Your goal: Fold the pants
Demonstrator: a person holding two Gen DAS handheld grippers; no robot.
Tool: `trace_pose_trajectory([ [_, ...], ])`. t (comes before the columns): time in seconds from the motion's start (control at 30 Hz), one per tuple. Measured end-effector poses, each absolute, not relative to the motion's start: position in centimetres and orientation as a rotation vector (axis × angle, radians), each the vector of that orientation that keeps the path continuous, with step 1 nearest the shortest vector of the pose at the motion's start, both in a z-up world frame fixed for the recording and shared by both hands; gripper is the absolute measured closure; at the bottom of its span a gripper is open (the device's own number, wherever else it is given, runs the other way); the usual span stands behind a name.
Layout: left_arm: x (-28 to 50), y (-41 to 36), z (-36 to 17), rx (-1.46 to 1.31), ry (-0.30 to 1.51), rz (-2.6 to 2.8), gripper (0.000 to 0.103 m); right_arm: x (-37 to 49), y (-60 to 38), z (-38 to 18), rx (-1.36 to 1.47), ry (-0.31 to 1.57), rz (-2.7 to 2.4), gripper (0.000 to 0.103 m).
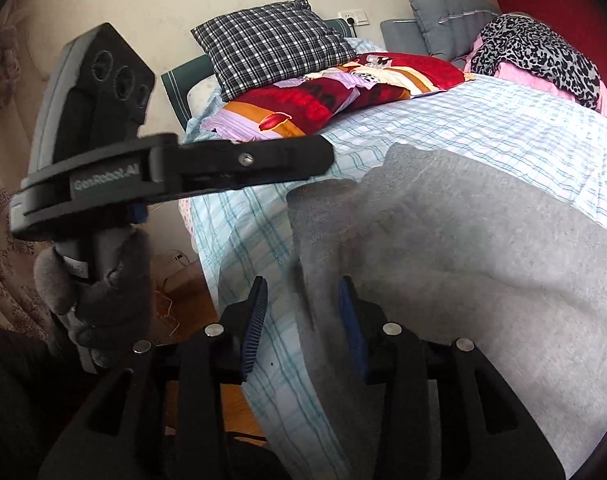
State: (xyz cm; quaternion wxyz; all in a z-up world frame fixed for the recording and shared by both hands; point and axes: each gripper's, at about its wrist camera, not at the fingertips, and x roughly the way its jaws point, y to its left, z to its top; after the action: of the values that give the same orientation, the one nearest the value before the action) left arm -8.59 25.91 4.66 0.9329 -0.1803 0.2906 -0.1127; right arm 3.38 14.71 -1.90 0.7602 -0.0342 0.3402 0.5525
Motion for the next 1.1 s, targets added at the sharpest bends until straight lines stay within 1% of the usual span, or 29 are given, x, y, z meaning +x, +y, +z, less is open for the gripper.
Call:
trace_pose_trajectory([
  [0.13,-6.6,22.6,3.1,-0.349,0.658,-0.303,0.07,3.7,7.4,-0.5,-0.032,0.712,1.107,0.065],
  [0.3,-5.8,21.8,0.1,-0.328,0.75,-0.262,0.07,4.4,-1.5,0.2,-0.007,0.68,0.852,0.065],
  [0.47,-6.7,22.5,-1.0,-0.306,0.769,-0.25,0.07,3.7,-6.1,-1.5,-0.055,0.723,0.745,0.065],
  [0.6,-6.6,22.1,-0.8,-0.286,0.776,-0.233,0.069,0.9,-8.2,-1.6,-0.128,0.699,0.8,0.065],
  [0.63,-6.6,22.0,-0.6,-0.28,0.774,-0.23,0.068,0.1,-8.6,-1.8,-0.156,0.694,0.816,0.063],
  [0.7,-6.4,21.3,-0.1,-0.263,0.765,-0.238,0.061,-1.2,-8.5,-2.0,-0.225,0.677,0.825,0.048],
  [0.73,-6.4,20.9,0.2,-0.252,0.762,-0.248,0.059,-1.7,-8.2,-2.3,-0.256,0.674,0.831,0.046],
  [0.87,-6.4,19.4,0.6,-0.214,0.762,-0.281,0.054,-2.6,-6.5,-4.2,-0.426,0.662,0.798,0.045],
  [0.97,-6.4,18.9,0.5,-0.202,0.769,-0.283,0.053,-2.4,-5.4,-5.7,-0.529,0.641,0.757,0.045],
  [1.03,-6.3,18.8,0.4,-0.2,0.776,-0.279,0.053,-2.2,-5.1,-6.0,-0.533,0.633,0.75,0.047],
  [1.1,-6.2,18.8,0.2,-0.198,0.784,-0.276,0.053,-1.8,-5.2,-5.8,-0.505,0.635,0.749,0.07],
])
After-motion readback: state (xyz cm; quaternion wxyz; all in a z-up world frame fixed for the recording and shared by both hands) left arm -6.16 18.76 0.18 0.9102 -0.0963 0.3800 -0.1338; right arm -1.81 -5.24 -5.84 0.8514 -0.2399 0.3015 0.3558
